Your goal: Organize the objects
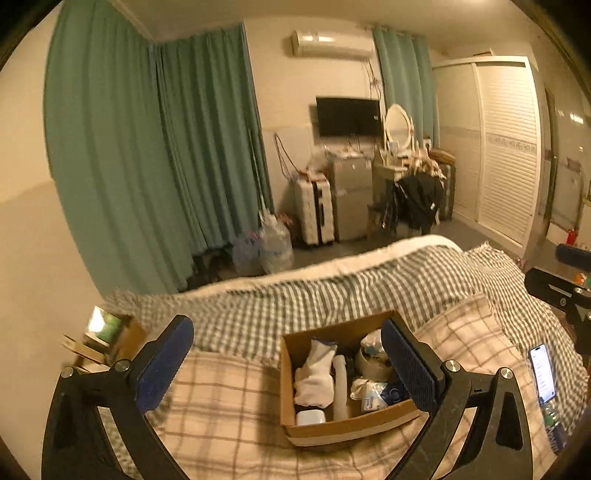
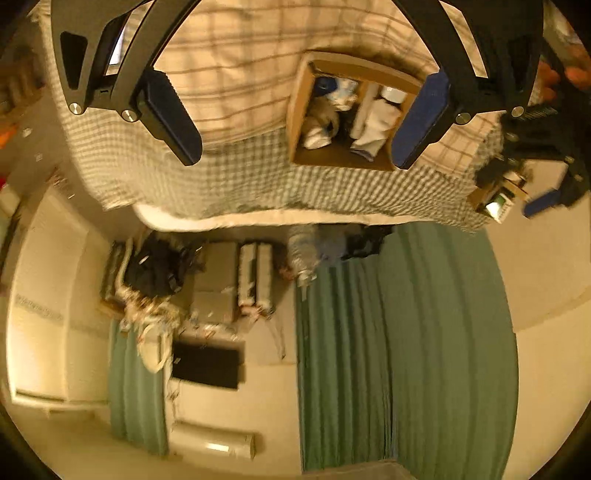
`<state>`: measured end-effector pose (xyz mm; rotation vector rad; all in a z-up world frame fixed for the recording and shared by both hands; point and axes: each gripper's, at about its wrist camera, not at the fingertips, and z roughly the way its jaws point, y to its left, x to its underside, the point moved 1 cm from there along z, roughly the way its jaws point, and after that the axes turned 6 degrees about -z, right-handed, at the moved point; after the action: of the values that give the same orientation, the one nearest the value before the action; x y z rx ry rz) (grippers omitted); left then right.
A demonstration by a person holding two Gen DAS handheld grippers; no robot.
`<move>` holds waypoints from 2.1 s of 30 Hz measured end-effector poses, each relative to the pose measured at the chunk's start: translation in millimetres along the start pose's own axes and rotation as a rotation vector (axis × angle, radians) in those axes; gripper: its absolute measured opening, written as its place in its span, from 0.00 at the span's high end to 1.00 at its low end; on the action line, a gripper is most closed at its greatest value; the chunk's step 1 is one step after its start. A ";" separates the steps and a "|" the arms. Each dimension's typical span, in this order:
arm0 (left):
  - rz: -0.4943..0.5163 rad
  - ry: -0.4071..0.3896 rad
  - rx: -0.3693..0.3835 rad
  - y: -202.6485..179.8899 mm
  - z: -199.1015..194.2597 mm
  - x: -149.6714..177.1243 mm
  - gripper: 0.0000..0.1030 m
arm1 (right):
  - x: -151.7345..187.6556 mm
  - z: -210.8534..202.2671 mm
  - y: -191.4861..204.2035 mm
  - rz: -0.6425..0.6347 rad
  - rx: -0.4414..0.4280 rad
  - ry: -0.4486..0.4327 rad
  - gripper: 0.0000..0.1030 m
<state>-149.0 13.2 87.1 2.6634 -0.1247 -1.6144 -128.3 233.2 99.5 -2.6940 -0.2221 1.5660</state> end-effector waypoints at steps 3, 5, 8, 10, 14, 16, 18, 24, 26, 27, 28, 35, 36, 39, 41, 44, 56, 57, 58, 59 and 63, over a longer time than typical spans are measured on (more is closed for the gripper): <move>-0.031 -0.112 -0.078 2.5 -39.9 5.2 0.00 | 8.3 -35.0 2.6 0.010 0.033 -0.096 0.00; -0.067 -0.145 -0.096 4.6 -57.0 17.8 0.00 | 21.4 -48.1 9.6 0.020 0.009 -0.127 0.00; -0.129 -0.126 -0.063 8.0 -61.6 41.8 0.00 | 41.8 -51.3 22.8 -0.002 0.028 -0.154 0.00; -0.181 -0.110 -0.063 11.7 -55.1 64.2 0.00 | 55.6 -44.5 29.4 -0.014 0.053 -0.160 0.00; -0.169 -0.089 -0.118 9.5 -32.7 108.1 0.00 | 82.2 -23.1 46.3 -0.067 0.051 -0.139 0.00; -0.134 -0.064 -0.124 5.5 -21.8 120.0 0.00 | 93.5 -11.8 54.4 -0.098 0.045 -0.139 0.00; -0.120 -0.060 -0.124 2.7 -14.9 127.8 0.00 | 99.5 0.4 60.7 -0.123 0.059 -0.123 0.00; -0.122 -0.049 -0.075 2.4 -12.6 135.1 0.00 | 118.1 26.6 51.3 -0.042 0.089 -0.040 0.00; -0.146 -0.042 -0.068 5.6 -12.2 137.8 0.00 | 127.0 27.3 45.8 -0.031 0.084 -0.022 0.00; -0.158 -0.038 -0.066 6.6 -11.8 138.9 0.00 | 128.9 28.5 45.2 -0.035 0.102 -0.019 0.00; -0.173 -0.032 -0.062 8.7 -11.1 140.3 0.00 | 129.1 26.0 44.9 -0.040 0.109 -0.020 0.00; -0.188 -0.031 -0.049 9.6 -16.1 141.5 0.00 | 127.3 18.9 43.4 -0.034 0.109 -0.029 0.00; -0.183 -0.031 -0.044 8.7 -16.3 141.9 0.00 | 127.5 18.6 44.5 -0.039 0.103 -0.027 0.00; -0.172 -0.024 -0.046 6.8 -15.1 142.4 0.00 | 126.2 17.1 48.1 -0.053 0.101 -0.028 0.00; -0.175 -0.022 -0.043 7.2 -14.5 142.8 0.00 | 125.3 15.1 50.0 -0.058 0.101 -0.035 0.00; -0.175 -0.022 -0.040 9.0 -14.5 143.6 0.00 | 124.8 13.9 51.7 -0.061 0.099 -0.044 0.00; -0.154 -0.018 -0.043 5.6 -13.0 145.5 0.00 | 123.5 10.6 54.2 -0.066 0.093 -0.058 0.00; -0.153 -0.018 -0.042 5.3 -13.0 145.7 0.00 | 124.1 10.8 54.5 -0.066 0.092 -0.059 0.00; -0.153 -0.017 -0.041 5.2 -12.9 145.6 0.00 | 124.3 10.9 54.5 -0.066 0.092 -0.058 0.00; -0.153 -0.015 -0.041 5.2 -12.6 145.8 0.00 | 124.6 11.4 54.8 -0.067 0.092 -0.056 0.00; -0.150 -0.013 -0.042 5.1 -12.4 146.3 0.00 | 125.0 12.2 56.1 -0.067 0.090 -0.055 0.00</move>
<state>-71.0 -4.0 -36.2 2.6894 0.1102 -1.6543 -71.6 193.4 -19.3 -2.5512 -0.2345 1.5918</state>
